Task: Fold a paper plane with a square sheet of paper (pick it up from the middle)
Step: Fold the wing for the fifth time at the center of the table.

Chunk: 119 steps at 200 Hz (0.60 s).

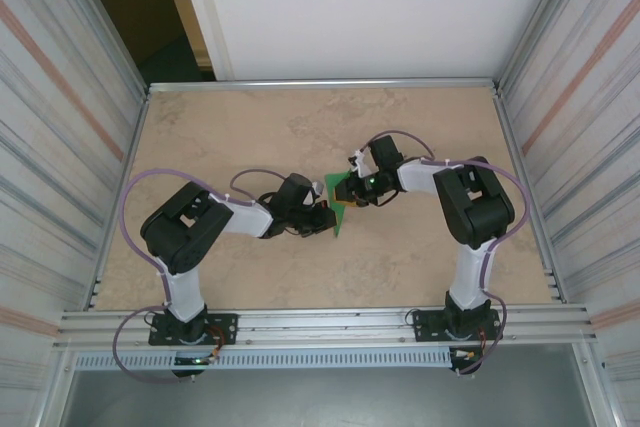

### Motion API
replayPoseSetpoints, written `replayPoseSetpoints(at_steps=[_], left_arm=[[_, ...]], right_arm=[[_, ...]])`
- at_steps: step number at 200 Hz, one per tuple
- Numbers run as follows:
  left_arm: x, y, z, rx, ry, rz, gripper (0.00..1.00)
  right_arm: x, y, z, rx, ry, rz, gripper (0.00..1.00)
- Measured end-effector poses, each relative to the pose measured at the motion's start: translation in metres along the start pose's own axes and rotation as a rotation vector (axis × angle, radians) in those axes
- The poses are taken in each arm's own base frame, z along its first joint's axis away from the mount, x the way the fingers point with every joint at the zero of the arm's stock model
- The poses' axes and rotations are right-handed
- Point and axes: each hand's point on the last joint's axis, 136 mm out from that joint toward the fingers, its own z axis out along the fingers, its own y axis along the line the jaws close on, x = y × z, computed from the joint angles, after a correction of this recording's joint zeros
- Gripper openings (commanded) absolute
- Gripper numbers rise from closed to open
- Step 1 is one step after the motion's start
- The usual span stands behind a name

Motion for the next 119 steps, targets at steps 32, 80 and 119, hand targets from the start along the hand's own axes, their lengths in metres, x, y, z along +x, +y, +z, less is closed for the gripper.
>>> replayPoseSetpoints(at_steps=[32,80,119], left_arm=[[0.000,0.000,0.000,0.001,0.001,0.000,0.06],[0.000,0.000,0.000,0.007,-0.001,0.003,0.05],[0.000,0.000,0.000,0.011,0.001,0.001,0.03]], right_arm=[[0.001,-0.004,0.007,0.005,0.019,0.000,0.28],[0.003,0.000,0.012,0.017,0.035,-0.020,0.27],[0.005,0.000,0.008,0.031,0.021,-0.025,0.29]])
